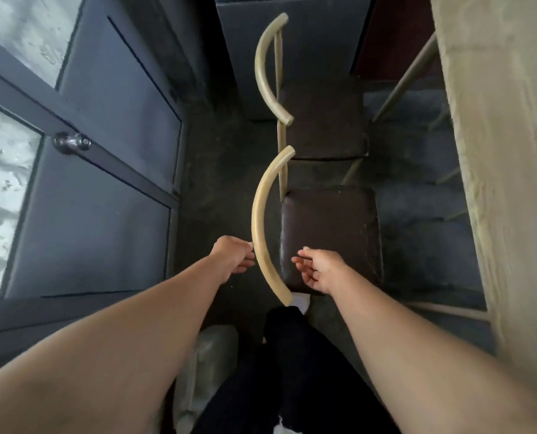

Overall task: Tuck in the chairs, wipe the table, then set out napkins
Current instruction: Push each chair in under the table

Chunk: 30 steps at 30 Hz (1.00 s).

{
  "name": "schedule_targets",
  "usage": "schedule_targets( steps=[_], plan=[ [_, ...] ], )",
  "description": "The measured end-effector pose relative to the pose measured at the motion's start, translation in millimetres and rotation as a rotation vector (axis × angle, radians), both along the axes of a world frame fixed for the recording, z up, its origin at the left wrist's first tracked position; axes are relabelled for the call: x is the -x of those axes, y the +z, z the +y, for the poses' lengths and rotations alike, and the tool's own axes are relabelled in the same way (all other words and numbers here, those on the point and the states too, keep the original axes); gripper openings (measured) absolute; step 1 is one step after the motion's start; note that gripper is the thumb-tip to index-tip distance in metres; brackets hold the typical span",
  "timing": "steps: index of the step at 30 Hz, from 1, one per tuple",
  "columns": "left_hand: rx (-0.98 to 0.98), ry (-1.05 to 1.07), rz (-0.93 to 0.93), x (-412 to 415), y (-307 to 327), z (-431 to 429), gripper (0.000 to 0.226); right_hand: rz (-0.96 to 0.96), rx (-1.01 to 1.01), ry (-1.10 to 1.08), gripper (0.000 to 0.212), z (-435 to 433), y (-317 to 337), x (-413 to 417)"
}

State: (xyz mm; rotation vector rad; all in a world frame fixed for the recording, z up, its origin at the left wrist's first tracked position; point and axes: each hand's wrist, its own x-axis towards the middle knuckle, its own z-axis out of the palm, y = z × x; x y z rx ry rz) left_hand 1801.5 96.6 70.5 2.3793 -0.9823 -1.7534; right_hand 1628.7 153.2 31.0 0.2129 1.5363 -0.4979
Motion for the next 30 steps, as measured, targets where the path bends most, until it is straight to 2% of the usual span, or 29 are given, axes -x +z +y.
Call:
schedule_targets(
  steps=[3, 11, 20, 24, 30],
  plan=[
    [0.032, -0.083, -0.044, 1.3, 0.1, -32.3, 0.007, -0.035, 0.008, -0.050, 0.015, -27.0, 2.7, 0.0],
    [0.027, -0.291, -0.079, 24.8, -6.9, -103.5, 0.009, -0.056, 0.034, -0.296, 0.014, -65.7, 12.7, 11.7],
    [0.067, -0.779, -0.147, 66.2, -29.5, -169.8, 0.057, 0.017, -0.064, -0.698, 0.012, -72.4, 4.7, -3.7],
    [0.005, -0.929, -0.134, 65.6, -38.4, -199.6, 0.050, -0.077, -0.115, -0.785, 0.015, -81.7, 2.7, -40.5],
    [-0.115, -1.020, -0.135, 77.4, -43.8, -228.0, 0.042, -0.001, -0.082, -0.882, 0.026, -90.9, 1.0, -77.9]
  ],
)
